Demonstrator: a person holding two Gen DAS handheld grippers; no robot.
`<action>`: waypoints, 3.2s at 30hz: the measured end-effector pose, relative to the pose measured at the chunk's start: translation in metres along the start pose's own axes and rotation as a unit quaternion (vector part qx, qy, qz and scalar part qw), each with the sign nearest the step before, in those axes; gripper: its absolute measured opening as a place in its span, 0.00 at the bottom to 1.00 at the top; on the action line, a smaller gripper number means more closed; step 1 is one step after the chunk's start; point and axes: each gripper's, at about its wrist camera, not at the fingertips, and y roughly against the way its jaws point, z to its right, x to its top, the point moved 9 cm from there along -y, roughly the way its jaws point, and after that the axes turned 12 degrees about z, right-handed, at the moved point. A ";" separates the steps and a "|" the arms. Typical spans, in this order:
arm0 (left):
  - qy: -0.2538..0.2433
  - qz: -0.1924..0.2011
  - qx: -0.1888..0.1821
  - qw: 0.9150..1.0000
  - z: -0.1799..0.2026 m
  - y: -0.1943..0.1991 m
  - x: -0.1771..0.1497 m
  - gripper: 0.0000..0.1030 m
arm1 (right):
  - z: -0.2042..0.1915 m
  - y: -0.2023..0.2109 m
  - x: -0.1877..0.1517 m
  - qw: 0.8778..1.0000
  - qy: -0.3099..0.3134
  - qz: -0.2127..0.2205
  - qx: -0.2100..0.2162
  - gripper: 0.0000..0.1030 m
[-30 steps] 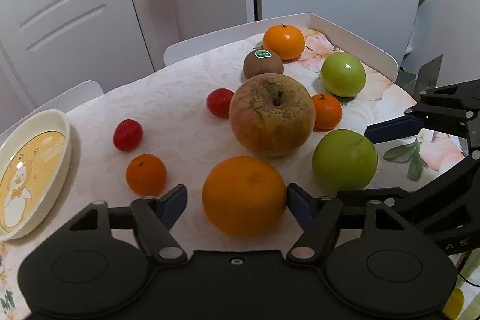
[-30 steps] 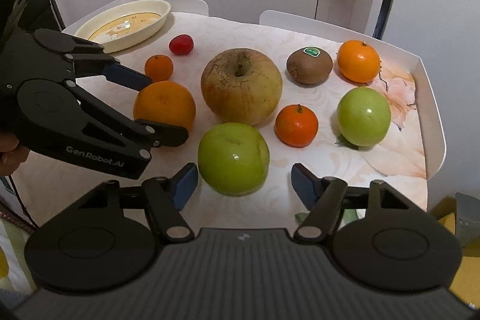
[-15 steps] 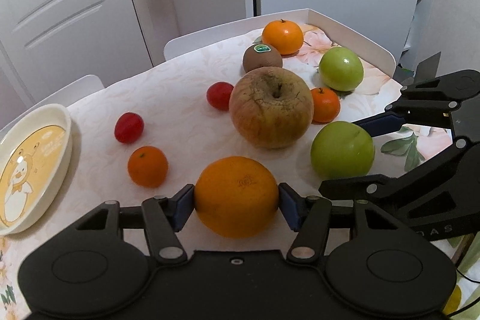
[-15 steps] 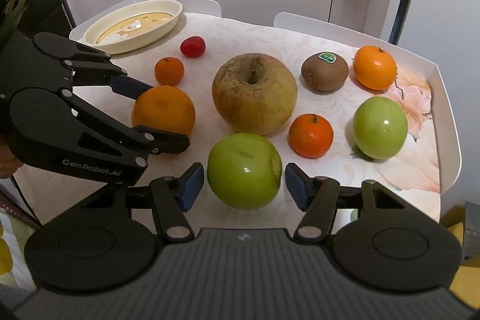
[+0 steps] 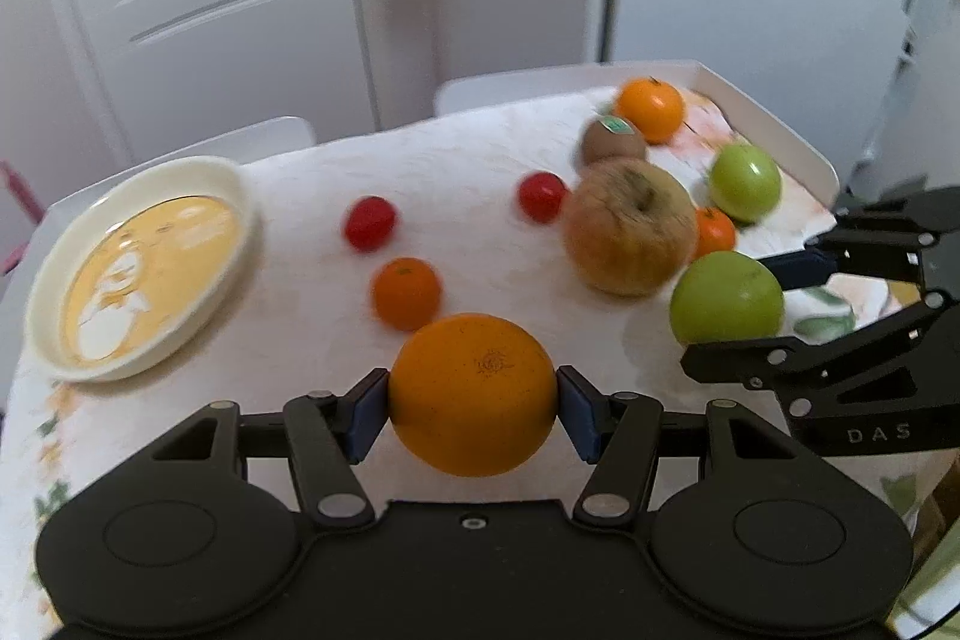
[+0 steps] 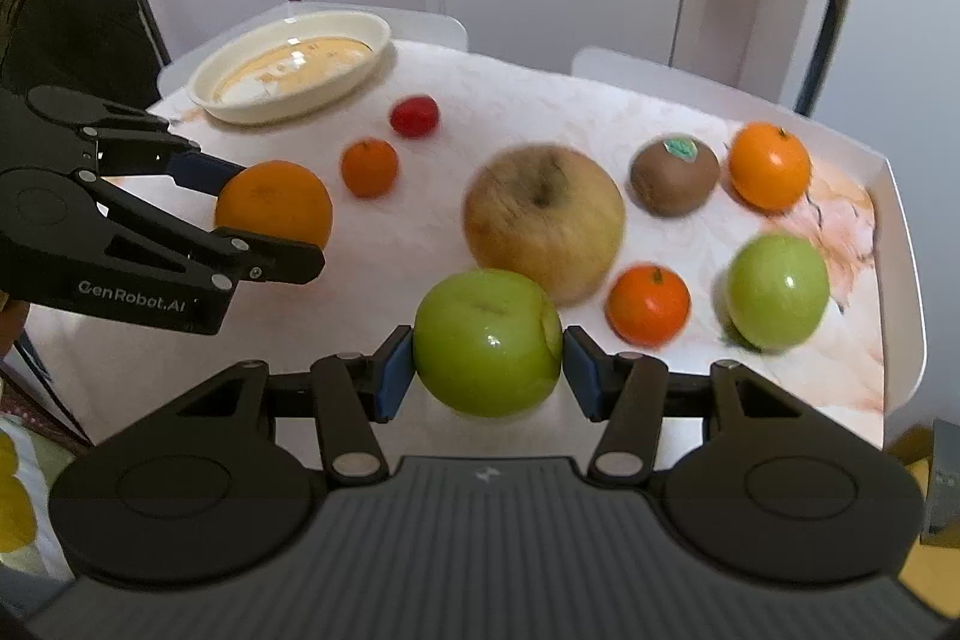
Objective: Organize fruits
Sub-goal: 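Carry the orange and green apple over the duck bowl with both tools, then lower the orange into the bowl with the left tool while the right tool releases the apple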
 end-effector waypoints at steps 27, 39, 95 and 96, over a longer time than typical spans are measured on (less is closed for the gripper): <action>0.066 0.025 0.130 0.989 -0.212 0.005 0.058 0.62 | -0.104 -0.135 0.183 0.997 0.008 0.028 0.076 0.66; 0.054 0.032 0.090 0.994 -0.236 -0.032 0.064 0.62 | -0.121 -0.178 0.206 0.998 -0.016 0.022 0.061 0.66; 0.041 0.005 0.125 0.991 -0.259 -0.053 0.023 0.92 | -0.141 -0.268 0.180 0.991 0.094 -0.002 0.098 0.66; 0.041 0.005 0.126 0.991 -0.260 -0.052 0.024 0.92 | -0.144 -0.269 0.179 0.990 0.098 -0.003 0.103 0.66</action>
